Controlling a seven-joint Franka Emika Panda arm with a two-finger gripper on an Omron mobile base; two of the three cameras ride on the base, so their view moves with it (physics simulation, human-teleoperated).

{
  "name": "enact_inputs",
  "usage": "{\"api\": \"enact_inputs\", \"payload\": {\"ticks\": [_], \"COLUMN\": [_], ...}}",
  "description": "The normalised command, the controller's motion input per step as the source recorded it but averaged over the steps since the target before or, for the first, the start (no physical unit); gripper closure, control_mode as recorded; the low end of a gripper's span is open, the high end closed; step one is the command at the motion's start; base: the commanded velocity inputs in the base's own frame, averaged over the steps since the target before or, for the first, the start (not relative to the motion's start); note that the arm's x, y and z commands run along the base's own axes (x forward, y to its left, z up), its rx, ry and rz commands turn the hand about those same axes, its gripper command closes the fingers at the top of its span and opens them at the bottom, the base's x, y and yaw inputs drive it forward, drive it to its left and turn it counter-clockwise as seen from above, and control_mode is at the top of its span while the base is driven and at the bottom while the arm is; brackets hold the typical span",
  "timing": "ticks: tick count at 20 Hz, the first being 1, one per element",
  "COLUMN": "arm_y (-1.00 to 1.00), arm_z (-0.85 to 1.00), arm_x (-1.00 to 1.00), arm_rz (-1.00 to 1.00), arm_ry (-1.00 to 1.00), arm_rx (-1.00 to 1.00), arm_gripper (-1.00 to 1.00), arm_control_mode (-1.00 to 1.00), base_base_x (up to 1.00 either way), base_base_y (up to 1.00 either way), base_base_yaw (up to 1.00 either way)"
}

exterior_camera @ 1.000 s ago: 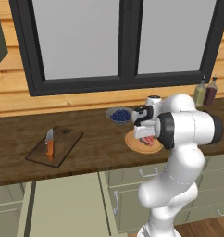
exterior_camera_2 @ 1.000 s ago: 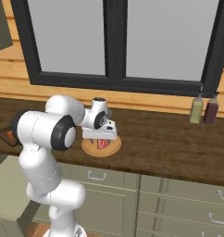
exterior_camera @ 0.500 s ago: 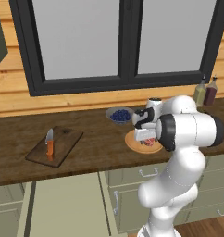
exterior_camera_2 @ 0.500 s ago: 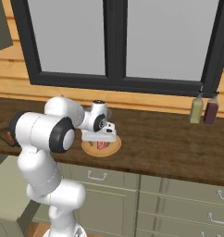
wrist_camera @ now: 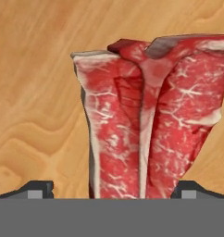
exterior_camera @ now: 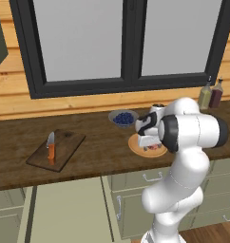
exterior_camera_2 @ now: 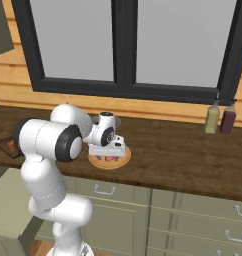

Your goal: Pick up the knife from the drawer and place it on the cutting board. Then place the meat from the plate to the cutting board.

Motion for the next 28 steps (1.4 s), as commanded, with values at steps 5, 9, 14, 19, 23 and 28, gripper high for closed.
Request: {"api": "enact_inputs", "payload": {"ticks": [5, 9, 14, 19, 23, 28], "arm_y": [0.00, 0.00, 0.00, 0.00, 0.00, 0.00], "arm_z": [-0.10, 0.00, 0.00, 0.00, 0.00, 0.10], "arm_x": [0.01, 0.00, 0.00, 0.00, -0.04, -0.22], "arm_rz": [0.00, 0.00, 0.00, 0.00, 0.00, 0.00], "arm_ry": [0.00, 0.00, 0.00, 0.00, 0.00, -0.12], "arm_rx": [0.00, 0.00, 0.00, 0.00, 0.00, 0.00], "arm_gripper": [-1.00, -1.00, 1.00, 1.00, 1.00, 1.00], "arm_control_mode": [-1.00, -1.00, -1.00, -1.00, -1.00, -1.00], "base_base_x": [0.00, 0.00, 0.00, 0.00, 0.00, 0.00], "base_base_y": [0.00, 0.00, 0.00, 0.00, 0.00, 0.00], "base_base_yaw": [0.00, 0.00, 0.00, 0.00, 0.00, 0.00]}}
